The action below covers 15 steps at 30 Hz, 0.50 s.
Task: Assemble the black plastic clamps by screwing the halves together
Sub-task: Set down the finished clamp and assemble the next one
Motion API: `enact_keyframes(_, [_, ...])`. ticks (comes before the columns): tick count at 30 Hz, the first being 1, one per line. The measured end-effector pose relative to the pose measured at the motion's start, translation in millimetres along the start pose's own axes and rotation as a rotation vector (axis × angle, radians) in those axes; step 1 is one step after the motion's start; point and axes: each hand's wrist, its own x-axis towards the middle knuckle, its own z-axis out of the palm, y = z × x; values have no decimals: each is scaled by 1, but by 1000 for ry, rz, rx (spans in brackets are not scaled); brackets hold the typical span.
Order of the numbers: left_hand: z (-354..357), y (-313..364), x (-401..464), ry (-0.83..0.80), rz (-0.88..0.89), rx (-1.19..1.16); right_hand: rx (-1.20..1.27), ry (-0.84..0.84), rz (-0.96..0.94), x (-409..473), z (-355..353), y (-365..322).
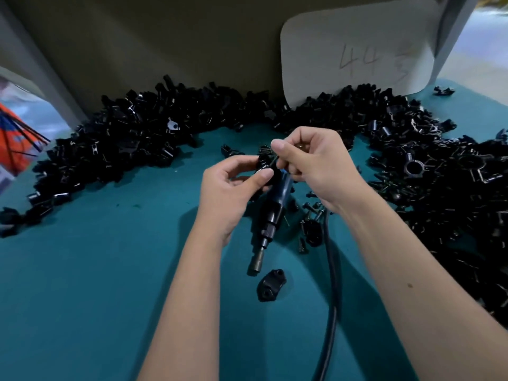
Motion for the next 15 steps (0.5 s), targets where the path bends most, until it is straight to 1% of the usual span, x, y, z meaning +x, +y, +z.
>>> enact_keyframes(2, [2,0,0,-13,-18,-2,41,40,-1,-1,2,3])
enact_keyframes(3, [3,-1,0,-16,-21,9,16,53,-8,-2,3,4])
enact_keyframes(7, [3,-1,-2,12,-28,4,-212,113,-76,-4,5,7])
enact_keyframes(11, [4,-4,-3,18,-5,93,-434,181,-110,-9,9,9])
enact_keyframes(13, [7,-4,-3,22,17,110,-512,211,-109,-10,12,8])
enact_keyframes(15, [7,-4,-4,4,28,111,-556,189,-133,-10,12,4])
